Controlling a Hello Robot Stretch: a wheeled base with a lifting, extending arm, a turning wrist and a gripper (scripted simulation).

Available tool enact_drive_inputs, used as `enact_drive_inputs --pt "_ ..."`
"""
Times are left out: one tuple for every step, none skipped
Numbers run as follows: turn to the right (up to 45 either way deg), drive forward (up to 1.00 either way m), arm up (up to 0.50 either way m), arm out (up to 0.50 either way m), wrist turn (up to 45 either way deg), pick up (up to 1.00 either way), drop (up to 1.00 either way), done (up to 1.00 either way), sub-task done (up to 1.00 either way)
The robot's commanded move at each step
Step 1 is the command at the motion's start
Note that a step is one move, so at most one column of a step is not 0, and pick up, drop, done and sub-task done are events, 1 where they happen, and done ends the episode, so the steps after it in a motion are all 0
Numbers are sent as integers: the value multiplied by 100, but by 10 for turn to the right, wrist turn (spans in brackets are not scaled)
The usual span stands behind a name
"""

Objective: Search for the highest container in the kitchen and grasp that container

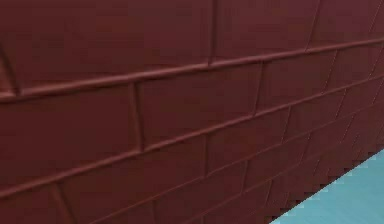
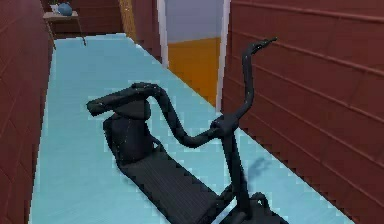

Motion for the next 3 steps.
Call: enact_drive_inputs --pt "0 30 0 0 0 0 0 0 0" --pt "450 0 0 0 0 0 0 0 0" --pt "120 0 0 0 0 0 0 0 0"
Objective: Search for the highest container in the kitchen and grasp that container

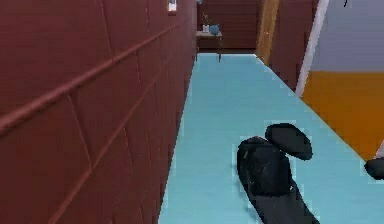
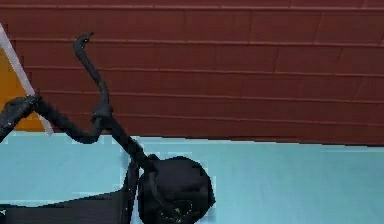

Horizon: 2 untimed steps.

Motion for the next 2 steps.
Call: enact_drive_inputs --pt "0 100 0 0 0 0 0 0 0" --pt "60 0 0 0 0 0 0 0 0"
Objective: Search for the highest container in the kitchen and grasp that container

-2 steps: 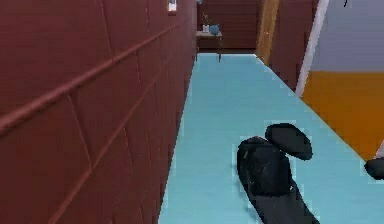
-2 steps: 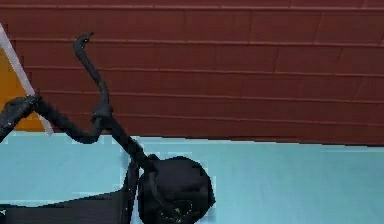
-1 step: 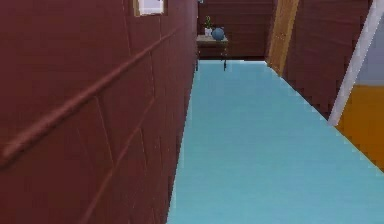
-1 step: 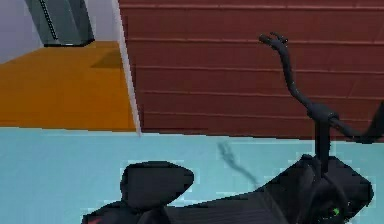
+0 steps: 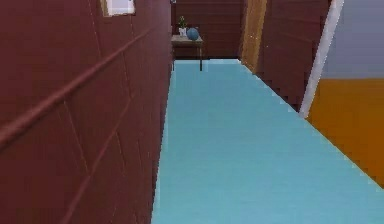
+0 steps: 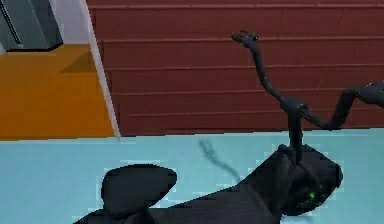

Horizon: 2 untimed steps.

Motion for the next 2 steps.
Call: enact_drive_inputs --pt "0 50 0 0 0 0 0 0 0" --pt "390 0 0 0 0 0 0 0 0"
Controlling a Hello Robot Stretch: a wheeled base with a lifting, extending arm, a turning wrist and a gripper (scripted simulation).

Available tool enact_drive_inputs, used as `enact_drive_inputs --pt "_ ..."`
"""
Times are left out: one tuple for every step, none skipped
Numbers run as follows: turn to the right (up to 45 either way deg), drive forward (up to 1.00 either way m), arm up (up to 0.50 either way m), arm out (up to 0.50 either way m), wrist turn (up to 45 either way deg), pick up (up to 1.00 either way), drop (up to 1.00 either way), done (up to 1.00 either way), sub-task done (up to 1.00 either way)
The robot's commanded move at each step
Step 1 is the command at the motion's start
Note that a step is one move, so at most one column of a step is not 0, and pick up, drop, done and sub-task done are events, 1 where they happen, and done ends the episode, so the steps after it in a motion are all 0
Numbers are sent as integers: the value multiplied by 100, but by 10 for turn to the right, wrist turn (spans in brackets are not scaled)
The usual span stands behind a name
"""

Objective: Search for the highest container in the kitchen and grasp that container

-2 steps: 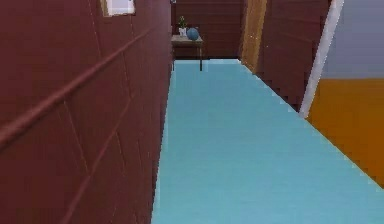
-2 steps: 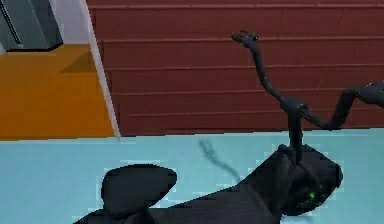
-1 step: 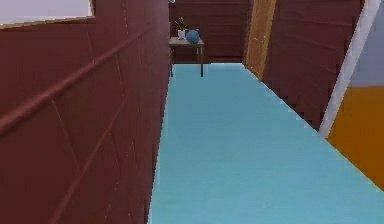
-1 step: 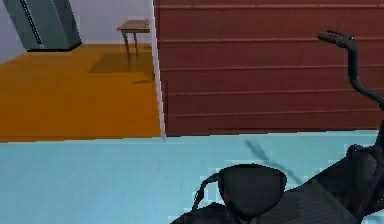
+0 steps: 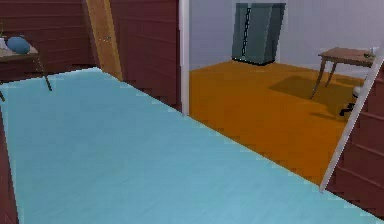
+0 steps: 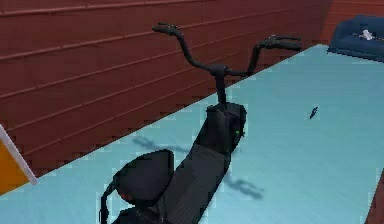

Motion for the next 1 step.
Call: enact_drive_inputs --pt "0 45 0 0 0 0 0 0 0"
